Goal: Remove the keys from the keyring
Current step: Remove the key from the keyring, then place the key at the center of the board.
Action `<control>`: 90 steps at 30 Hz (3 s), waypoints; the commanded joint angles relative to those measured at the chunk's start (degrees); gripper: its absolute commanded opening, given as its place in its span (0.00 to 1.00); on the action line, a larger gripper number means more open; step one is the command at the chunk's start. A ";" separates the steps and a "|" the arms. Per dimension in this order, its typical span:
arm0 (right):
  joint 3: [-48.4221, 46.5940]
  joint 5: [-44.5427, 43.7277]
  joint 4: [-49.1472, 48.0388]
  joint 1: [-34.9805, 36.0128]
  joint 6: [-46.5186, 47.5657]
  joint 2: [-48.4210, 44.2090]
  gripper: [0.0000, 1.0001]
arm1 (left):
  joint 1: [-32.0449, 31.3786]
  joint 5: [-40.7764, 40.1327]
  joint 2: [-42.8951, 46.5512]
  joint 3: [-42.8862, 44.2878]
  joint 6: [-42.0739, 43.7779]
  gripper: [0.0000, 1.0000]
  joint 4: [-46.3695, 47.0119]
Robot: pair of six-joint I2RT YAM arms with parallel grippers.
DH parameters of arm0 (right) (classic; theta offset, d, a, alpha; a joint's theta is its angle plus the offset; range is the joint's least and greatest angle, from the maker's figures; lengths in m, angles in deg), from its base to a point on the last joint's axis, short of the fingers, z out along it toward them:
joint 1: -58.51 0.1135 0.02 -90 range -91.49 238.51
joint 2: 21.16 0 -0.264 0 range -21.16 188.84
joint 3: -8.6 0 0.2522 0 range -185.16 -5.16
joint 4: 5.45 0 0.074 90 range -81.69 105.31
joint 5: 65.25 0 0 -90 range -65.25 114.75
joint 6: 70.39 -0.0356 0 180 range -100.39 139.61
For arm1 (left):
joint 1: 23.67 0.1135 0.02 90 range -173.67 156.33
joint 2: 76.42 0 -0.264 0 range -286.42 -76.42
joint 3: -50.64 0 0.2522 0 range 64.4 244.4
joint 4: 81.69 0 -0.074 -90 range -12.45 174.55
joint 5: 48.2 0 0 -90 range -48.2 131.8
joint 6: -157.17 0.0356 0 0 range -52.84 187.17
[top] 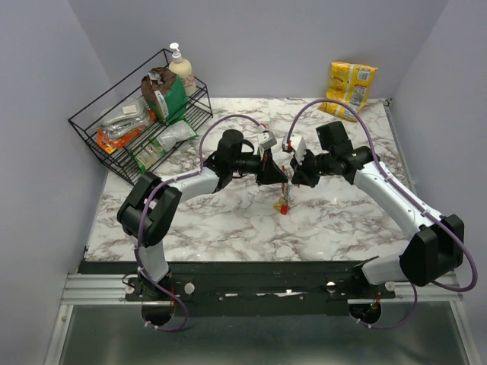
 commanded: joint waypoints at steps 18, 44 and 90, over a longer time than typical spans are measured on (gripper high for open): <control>0.38 -4.91 -4.04 -2.23 -0.39 -1.21 0.06 | 0.79 6.22 0.30 -2.95 -6.97 0.00 10.80; 2.13 -2.71 -1.32 -3.37 3.39 -0.51 0.07 | 2.02 6.48 -0.14 -6.03 -18.85 0.00 27.09; -15.80 -32.07 -1.05 -17.00 -9.35 30.95 0.27 | 9.76 -0.73 3.90 -2.78 8.49 0.00 -5.44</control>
